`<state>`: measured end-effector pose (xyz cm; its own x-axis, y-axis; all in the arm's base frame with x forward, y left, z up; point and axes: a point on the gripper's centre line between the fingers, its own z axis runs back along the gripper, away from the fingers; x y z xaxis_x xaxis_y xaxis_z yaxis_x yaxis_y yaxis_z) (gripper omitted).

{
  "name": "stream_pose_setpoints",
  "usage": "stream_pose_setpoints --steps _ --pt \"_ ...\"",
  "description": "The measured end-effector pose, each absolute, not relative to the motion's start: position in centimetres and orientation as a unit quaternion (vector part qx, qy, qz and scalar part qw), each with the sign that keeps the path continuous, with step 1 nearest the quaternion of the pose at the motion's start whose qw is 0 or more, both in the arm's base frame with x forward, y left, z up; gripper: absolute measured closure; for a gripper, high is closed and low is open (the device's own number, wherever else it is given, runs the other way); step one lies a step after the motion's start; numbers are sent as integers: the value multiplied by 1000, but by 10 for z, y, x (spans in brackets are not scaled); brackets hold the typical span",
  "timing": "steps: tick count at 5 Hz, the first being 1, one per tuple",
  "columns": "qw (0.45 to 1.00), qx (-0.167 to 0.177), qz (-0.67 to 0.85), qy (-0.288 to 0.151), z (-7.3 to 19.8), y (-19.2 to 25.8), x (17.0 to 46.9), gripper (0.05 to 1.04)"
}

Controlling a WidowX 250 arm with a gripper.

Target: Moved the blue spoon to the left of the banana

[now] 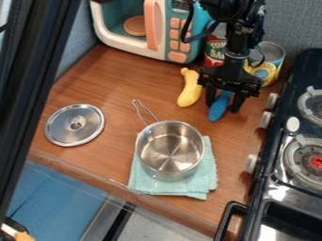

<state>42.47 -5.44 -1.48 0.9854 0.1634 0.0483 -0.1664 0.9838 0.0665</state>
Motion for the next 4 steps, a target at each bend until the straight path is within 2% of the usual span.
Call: stream_pose_setpoints --steps 1,2,3,4 --pt "996 32 78 -28 -14 -54 422 661" --pt "996 23 80 -26 -12 -54 419 668" --pt "997 -9 69 -45 17 -52 424 668" --pt "993 -24 63 -92 65 -38 428 668"
